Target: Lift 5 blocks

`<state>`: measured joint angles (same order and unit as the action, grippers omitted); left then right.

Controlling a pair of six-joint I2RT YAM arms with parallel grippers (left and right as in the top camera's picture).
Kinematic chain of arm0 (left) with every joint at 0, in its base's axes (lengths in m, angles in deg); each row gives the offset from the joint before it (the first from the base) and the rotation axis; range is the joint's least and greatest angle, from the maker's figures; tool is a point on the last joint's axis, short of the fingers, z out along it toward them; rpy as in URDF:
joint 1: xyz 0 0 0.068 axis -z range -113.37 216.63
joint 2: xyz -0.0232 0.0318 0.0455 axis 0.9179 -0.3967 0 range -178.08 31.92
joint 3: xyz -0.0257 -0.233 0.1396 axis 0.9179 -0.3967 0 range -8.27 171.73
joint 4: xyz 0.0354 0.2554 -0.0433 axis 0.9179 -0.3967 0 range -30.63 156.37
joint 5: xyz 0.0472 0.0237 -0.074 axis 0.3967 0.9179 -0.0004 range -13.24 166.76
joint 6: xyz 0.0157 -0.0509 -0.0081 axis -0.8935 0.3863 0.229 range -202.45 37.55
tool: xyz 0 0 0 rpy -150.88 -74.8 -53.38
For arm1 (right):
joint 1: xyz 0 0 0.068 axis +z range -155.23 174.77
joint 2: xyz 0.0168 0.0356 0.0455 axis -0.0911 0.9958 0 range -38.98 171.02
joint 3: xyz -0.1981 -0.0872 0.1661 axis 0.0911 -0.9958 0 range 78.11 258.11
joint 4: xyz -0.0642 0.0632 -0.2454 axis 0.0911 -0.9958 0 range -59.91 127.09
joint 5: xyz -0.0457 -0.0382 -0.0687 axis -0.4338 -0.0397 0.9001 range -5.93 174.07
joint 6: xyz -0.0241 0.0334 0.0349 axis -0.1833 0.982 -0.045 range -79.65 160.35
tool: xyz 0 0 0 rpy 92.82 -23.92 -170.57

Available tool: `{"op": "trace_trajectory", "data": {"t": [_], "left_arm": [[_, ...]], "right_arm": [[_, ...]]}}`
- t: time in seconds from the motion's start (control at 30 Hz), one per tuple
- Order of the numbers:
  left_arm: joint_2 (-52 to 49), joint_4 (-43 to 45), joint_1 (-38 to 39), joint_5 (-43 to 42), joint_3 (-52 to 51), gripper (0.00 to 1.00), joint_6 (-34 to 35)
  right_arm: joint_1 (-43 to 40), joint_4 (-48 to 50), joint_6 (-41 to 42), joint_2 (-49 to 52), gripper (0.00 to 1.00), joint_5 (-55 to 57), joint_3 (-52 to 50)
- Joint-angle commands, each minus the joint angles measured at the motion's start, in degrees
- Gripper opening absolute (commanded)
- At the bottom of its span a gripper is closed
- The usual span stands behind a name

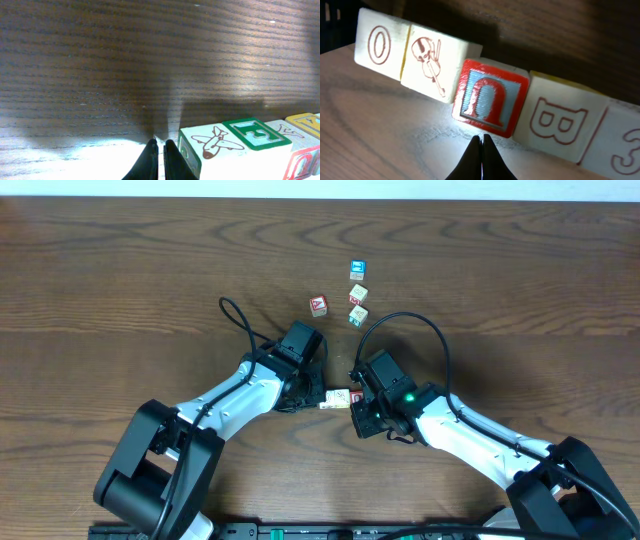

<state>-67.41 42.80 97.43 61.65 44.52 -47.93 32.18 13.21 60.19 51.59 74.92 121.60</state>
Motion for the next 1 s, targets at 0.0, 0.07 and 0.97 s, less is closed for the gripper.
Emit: {"op": "trace_trajectory", "data": {"t": [0.0,0.07,0.97], "left_arm": [[-0.9,-0.09,-0.17,-0.33,-0.42,0.07,0.09],[-0.9,-0.11,-0.17,-0.33,-0.42,0.08,0.11],[-0.92,-0.09,-0.17,-0.33,-0.42,0.07,0.09]], "right_arm": [[0.52,0.46,-1.09,0.52,0.01,-0.07,-0.11],[0.52,0.57,-1.11,0.52,0.01,0.37,-0.11],[0.52,1.84,-1.7,0.52,0.01,3.06,-0.11]]}}
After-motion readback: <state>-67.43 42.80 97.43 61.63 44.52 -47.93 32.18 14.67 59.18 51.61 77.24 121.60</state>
